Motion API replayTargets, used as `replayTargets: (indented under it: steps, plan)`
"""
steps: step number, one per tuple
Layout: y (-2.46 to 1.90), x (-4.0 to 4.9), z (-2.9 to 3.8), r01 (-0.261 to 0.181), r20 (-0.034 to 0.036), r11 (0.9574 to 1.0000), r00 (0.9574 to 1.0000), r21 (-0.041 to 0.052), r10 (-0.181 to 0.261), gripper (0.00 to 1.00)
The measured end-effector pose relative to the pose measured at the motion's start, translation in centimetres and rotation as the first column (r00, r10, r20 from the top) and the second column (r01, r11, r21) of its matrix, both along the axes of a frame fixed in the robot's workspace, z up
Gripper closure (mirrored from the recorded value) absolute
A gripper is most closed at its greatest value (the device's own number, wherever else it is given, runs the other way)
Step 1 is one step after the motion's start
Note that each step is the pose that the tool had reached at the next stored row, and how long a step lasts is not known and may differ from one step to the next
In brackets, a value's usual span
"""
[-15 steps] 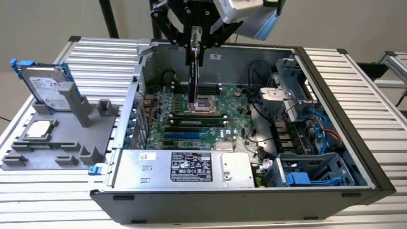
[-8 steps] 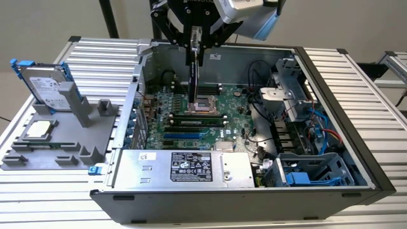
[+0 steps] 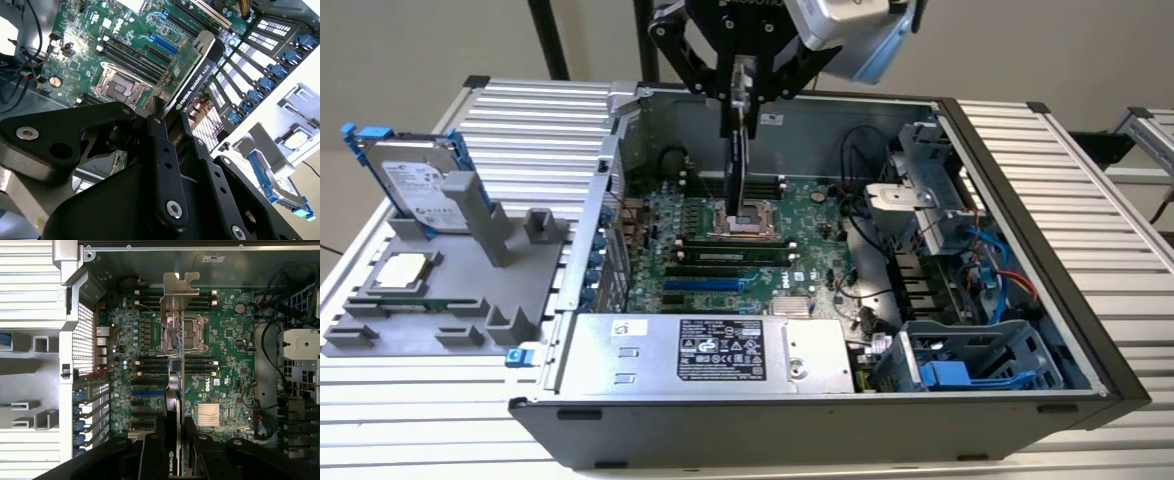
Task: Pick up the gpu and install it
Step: 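Insert the gpu into the slot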
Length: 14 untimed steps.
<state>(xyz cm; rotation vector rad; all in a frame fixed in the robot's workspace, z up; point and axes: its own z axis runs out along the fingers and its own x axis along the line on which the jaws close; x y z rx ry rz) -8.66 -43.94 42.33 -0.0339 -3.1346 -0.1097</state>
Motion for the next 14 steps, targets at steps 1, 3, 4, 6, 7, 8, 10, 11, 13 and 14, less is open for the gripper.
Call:
replayTargets:
  steps: [1, 3, 4, 6, 7, 8, 10, 11, 13, 14]
  plan:
    - [0.00, 0.22, 0.00, 0.000, -0.0004, 1.0000, 1.0000, 0.0000, 0.000, 1.00]
    - [0.00, 0.66, 0.00, 0.000, -0.0011, 1.0000, 1.0000, 0.0000, 0.000, 1.00]
    - [0.00, 0.83, 0.00, 0.000, -0.0013, 1.0000, 1.0000, 0.0000, 0.000, 1.00]
    - [-0.01, 1.00, 0.00, -0.001, -0.0013, 1.0000, 1.0000, 0.0000, 0.001, 1.00]
    - [-0.01, 1.01, 0.00, -0.004, -0.0012, 1.0000, 1.0000, 0.0001, 0.004, 1.00]
    - [0.00, 1.02, -0.01, -0.010, -0.0012, 1.0000, 1.0000, 0.0002, 0.010, 1.00]
    - [0.00, 1.04, 0.00, -0.029, -0.0013, 0.9996, 0.9996, 0.0000, 0.029, 1.00]
    - [0.00, 1.04, 0.00, -0.040, -0.0012, 0.9992, 0.9992, 0.0001, 0.040, 1.00]
    - [0.00, 1.05, 0.00, -0.062, -0.0013, 0.9981, 0.9981, 0.0001, 0.062, 1.00]
    - [0.00, 1.07, 0.00, -0.072, -0.0013, 0.9974, 0.9974, 0.0000, 0.072, 1.00]
